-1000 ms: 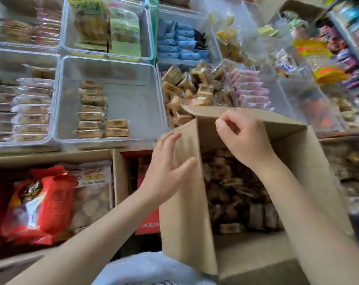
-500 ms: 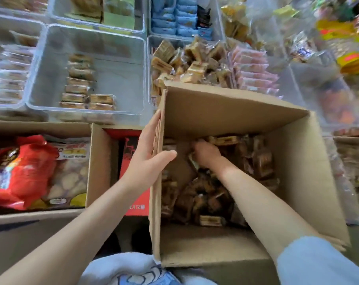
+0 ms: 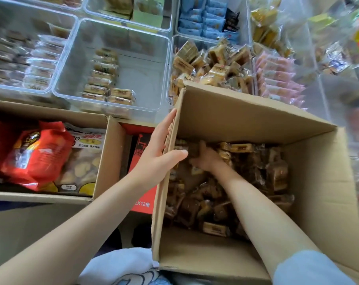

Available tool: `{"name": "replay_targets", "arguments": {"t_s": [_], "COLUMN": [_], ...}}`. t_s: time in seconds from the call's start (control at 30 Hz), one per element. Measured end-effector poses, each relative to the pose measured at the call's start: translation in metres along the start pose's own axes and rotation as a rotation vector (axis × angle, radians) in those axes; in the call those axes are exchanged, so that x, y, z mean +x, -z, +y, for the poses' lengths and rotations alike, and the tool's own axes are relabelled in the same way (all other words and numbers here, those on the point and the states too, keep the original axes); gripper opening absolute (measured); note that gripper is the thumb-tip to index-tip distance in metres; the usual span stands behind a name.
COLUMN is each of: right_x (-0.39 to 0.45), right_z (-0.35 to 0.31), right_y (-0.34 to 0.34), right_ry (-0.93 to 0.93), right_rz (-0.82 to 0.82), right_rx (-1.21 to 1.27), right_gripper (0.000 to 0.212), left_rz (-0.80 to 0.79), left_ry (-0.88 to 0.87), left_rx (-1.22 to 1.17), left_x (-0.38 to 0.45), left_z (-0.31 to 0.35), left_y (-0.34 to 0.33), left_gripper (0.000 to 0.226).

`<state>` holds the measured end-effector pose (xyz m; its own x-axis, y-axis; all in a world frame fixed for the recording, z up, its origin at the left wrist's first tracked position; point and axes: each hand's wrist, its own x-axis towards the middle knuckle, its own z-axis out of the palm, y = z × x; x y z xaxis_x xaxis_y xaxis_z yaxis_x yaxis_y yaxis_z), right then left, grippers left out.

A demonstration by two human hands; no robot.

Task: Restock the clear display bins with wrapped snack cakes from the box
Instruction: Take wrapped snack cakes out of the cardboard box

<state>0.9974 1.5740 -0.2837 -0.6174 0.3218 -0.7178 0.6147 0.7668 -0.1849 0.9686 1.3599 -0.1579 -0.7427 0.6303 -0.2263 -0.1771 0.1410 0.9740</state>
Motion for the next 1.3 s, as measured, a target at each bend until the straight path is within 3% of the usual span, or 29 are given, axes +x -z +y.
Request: {"name": "replay_targets", "arguments": {"t_s": [0.1,0.13,0.23,0.3,0.43,0.53,0.67,0.73,0.83,0.97,1.07,1.17,1.3], "right_x": [-0.044,-0.060,-0.107,-0.139,-0.180,-0.183,-0.159,-0.140,-0.103,-0.045,-0.006,0.042,0.096], "right_z": [-0.004,-0.005,-0.010,-0.025,-0.085,-0.133,-0.188,-0.214,-0.247,-0.276,-0.291,-0.301,-0.307], "right_y": [0.052,0.068,0.104,0.118,0.125,0.125,0.122,0.118,0.109,0.100,0.102,0.098,0.083], "right_ry": [0.084,0.122,0.287,0.399,0.554,0.552,0.572,0.607,0.572,0.454,0.334,0.266,0.195], "right_rz": [-0.128,-0.169,-0.175,-0.135,-0.050,0.012,0.204,0.222,0.234,0.503,0.595,0.637,0.554], "right_rx": [0.436,0.535,0.807,0.891,0.901,0.845,0.602,0.526,0.477,0.336,0.226,0.152,0.058], "right_gripper": [0.024,0.020,0.034,0.042,0.049,0.046,0.034,0.032,0.025,0.024,0.028,0.028,0.026], "left_rz": [-0.001,0.019,0.128,0.115,0.116,0.141,0.128,0.137,0.166,0.243,0.211,0.193,0.199], "left_ry": [-0.002,-0.008,-0.219,-0.361,-0.393,-0.336,-0.277,-0.252,-0.213,0.008,0.120,0.085,0.062], "left_rx": [0.016,0.049,0.279,0.369,0.212,0.048,0.108,0.179,0.316,0.789,1.044,1.150,1.197], "left_x": [0.000,-0.002,-0.011,-0.012,-0.007,0.002,0.013,0.022,0.038,0.073,0.090,0.093,0.093], "left_z": [0.001,0.002,0.012,0.026,0.066,0.082,0.076,0.062,0.031,-0.025,-0.062,-0.083,-0.090], "left_y": [0.001,0.001,0.010,0.023,0.063,0.111,0.177,0.203,0.239,0.286,0.306,0.309,0.310], "left_gripper": [0.085,0.085,0.089,0.083,0.054,0.035,0.026,0.028,0.037,0.075,0.076,0.074,0.072]}}
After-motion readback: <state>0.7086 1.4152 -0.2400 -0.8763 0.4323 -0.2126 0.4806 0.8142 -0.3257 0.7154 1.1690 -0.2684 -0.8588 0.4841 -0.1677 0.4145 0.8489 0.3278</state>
